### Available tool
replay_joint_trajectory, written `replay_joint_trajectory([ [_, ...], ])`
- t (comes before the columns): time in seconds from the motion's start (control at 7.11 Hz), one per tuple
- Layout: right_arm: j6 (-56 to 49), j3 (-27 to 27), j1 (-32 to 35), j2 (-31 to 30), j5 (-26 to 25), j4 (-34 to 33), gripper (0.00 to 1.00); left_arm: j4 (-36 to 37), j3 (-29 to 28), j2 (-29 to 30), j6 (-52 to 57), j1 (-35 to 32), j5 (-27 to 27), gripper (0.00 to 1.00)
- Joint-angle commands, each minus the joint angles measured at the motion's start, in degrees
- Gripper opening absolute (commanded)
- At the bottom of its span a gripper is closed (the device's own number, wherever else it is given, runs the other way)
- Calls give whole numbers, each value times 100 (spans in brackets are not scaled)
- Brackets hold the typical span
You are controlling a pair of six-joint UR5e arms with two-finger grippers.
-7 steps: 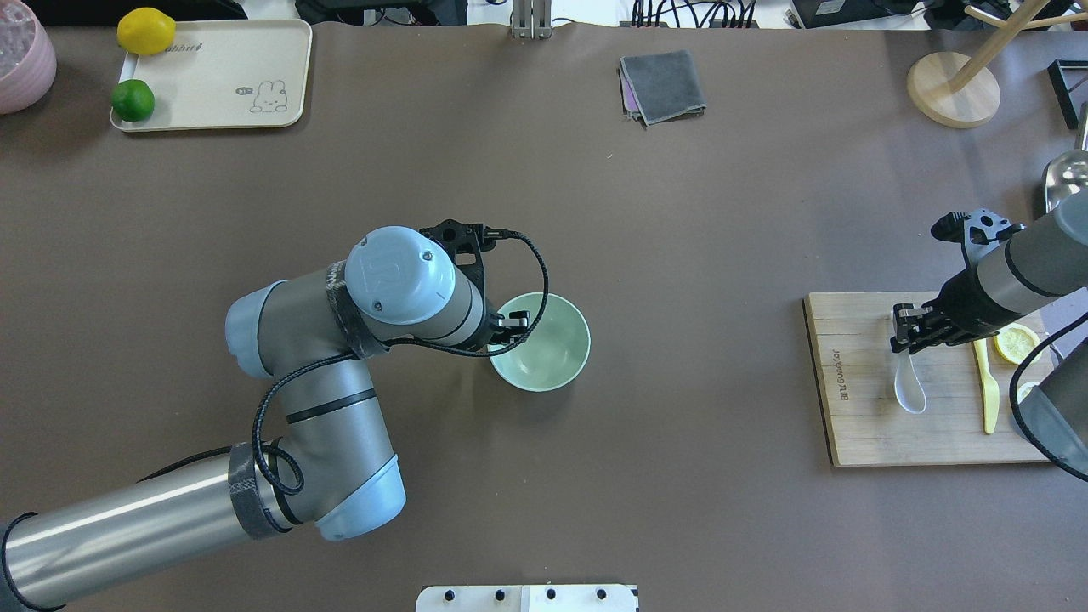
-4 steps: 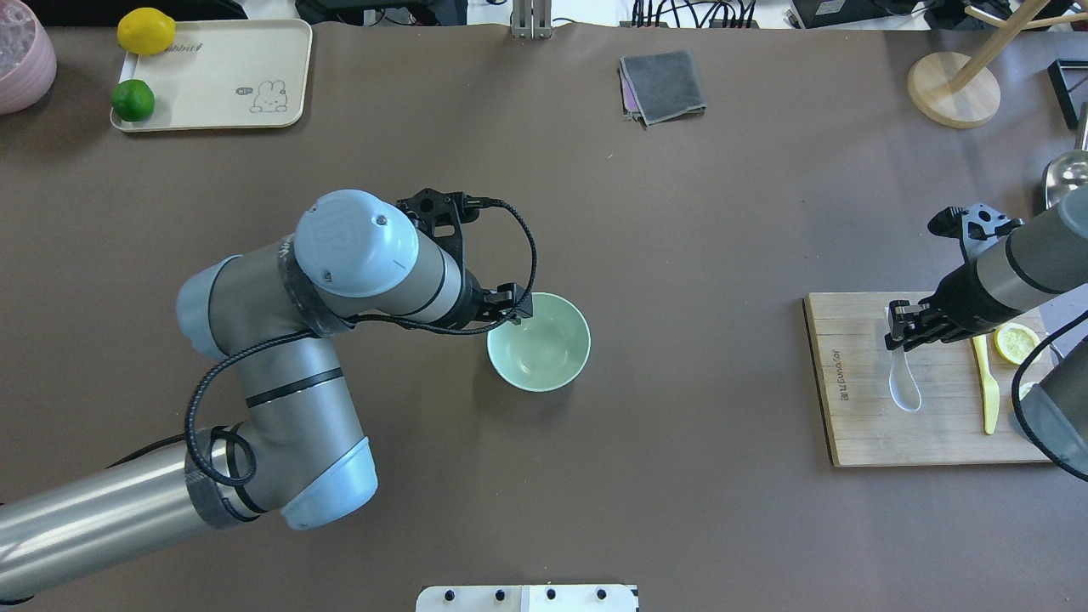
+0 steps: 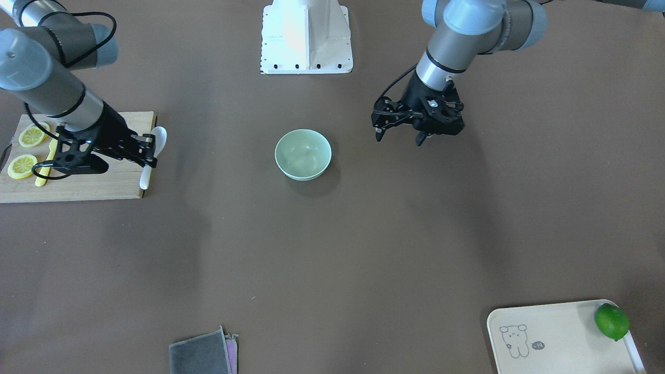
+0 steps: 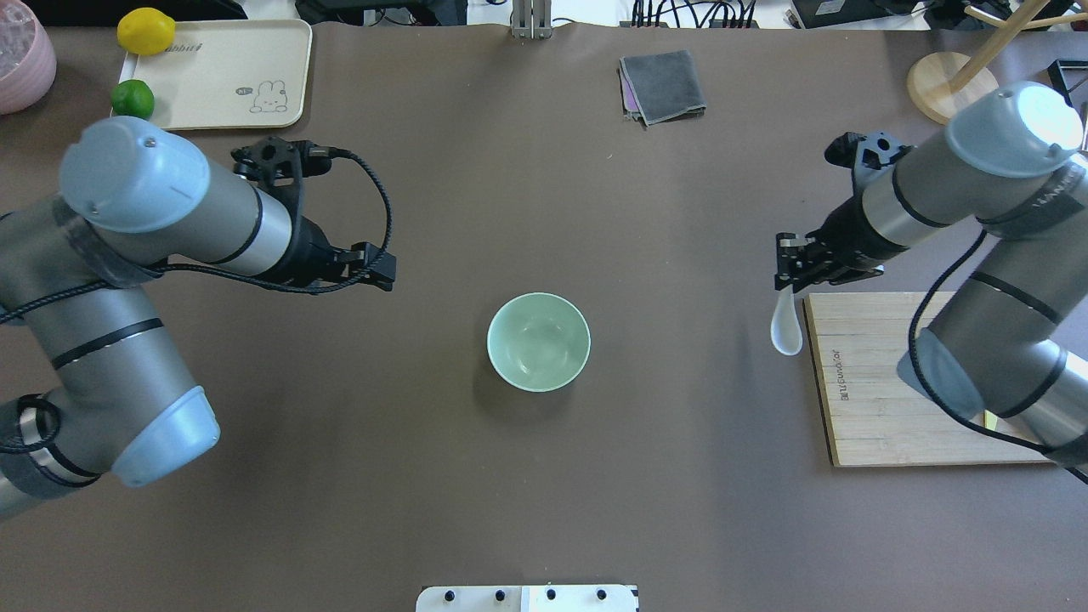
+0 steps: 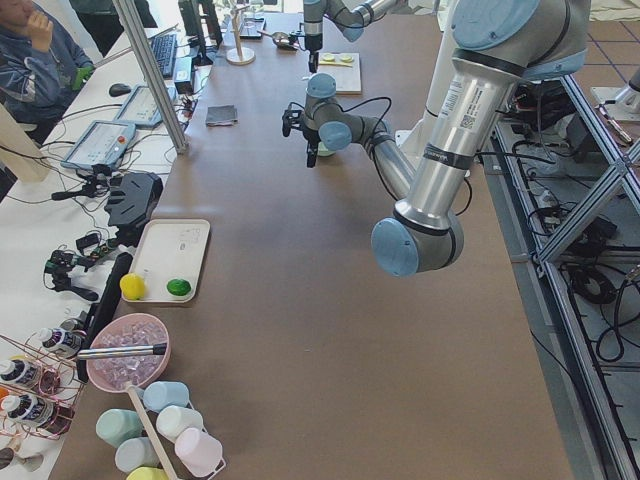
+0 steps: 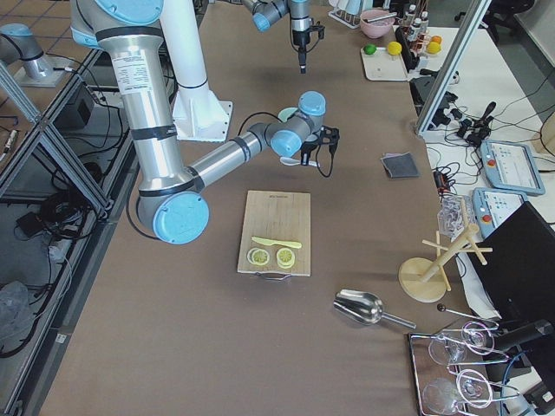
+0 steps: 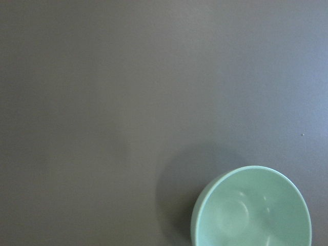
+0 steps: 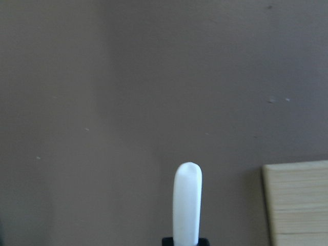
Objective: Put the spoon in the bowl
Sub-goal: 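Release bowl and withdraw left gripper while right lifts spoon toward bowl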
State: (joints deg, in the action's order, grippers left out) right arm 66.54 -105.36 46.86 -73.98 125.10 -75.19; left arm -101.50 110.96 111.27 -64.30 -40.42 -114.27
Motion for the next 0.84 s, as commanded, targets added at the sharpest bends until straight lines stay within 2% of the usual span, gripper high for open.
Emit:
replay_joint_trajectory([
  [0.0,1338,67,-798,1022,-1088,-154,0,-10,233,-806,1107,-718,-383,98],
  [0.14,1414,259,-906,1339,-1154,-206,0,-19,268,-1070,1574,-1035,-490,98],
  [0.28,1780,479,-1125,1630,-1528,-190,0,-11,277,-1255,2057,-1369,-500,98],
  [0.42,1897,994,-1318,2146,-1924,-181,0,-10,295,-1388,2384,-1616,-648,98],
  [0.56,2002,1252,-1486,2369,-2171,-163,0,-10,269,-1389,2439,-1688,-780,98],
  [0.7,2012,1254,-1653,2371,-2470,-137,0,-10,234,-1389,2440,-1680,-781,98],
])
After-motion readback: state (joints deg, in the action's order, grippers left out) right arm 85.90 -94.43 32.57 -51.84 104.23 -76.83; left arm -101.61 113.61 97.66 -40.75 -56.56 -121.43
